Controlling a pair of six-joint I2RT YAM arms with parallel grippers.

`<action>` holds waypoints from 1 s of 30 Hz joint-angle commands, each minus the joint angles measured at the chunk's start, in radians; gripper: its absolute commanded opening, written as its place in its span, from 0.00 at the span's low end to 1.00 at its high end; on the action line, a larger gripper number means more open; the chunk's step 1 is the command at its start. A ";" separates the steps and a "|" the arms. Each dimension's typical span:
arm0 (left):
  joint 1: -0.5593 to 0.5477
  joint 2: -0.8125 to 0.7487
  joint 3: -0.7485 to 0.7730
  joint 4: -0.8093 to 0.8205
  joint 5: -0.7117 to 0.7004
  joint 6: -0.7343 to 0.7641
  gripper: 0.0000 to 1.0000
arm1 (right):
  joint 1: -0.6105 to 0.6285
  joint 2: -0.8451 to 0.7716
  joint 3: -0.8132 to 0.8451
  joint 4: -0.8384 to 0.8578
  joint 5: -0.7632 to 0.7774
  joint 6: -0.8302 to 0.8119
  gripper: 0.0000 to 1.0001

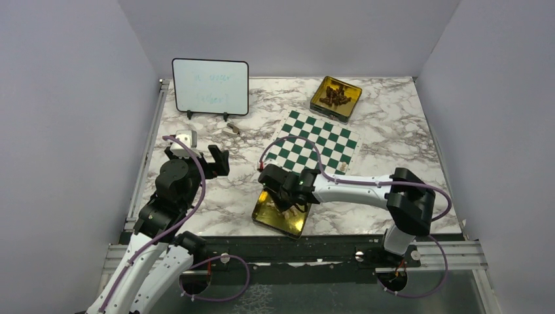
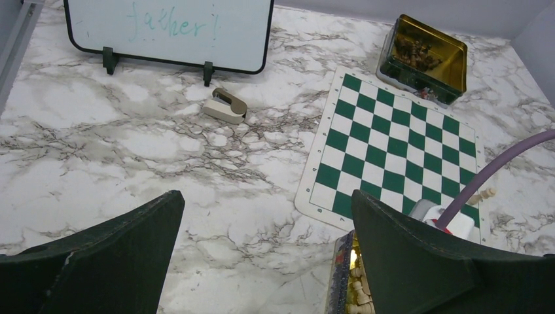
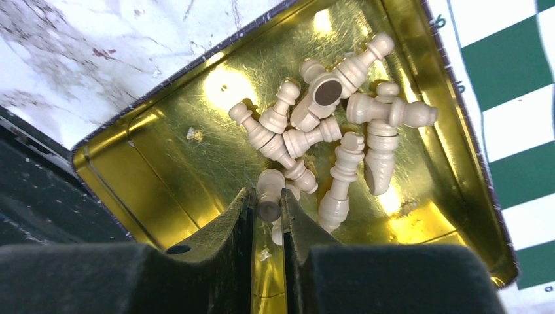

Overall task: Set up the chess pieces on the board
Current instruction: Pick up the chess piece from the storage box, then place the chess piece on the chessboard.

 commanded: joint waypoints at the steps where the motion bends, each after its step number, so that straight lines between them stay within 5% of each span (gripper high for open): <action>1: -0.005 -0.012 -0.010 0.024 -0.001 0.009 0.99 | 0.008 -0.072 0.073 -0.064 0.070 0.017 0.20; 14: -0.005 -0.015 -0.011 0.024 0.003 0.009 0.99 | -0.033 -0.167 0.192 -0.322 0.283 0.031 0.20; 30: -0.004 -0.009 -0.012 0.027 0.006 0.008 0.99 | -0.330 -0.326 -0.015 -0.332 0.200 0.041 0.20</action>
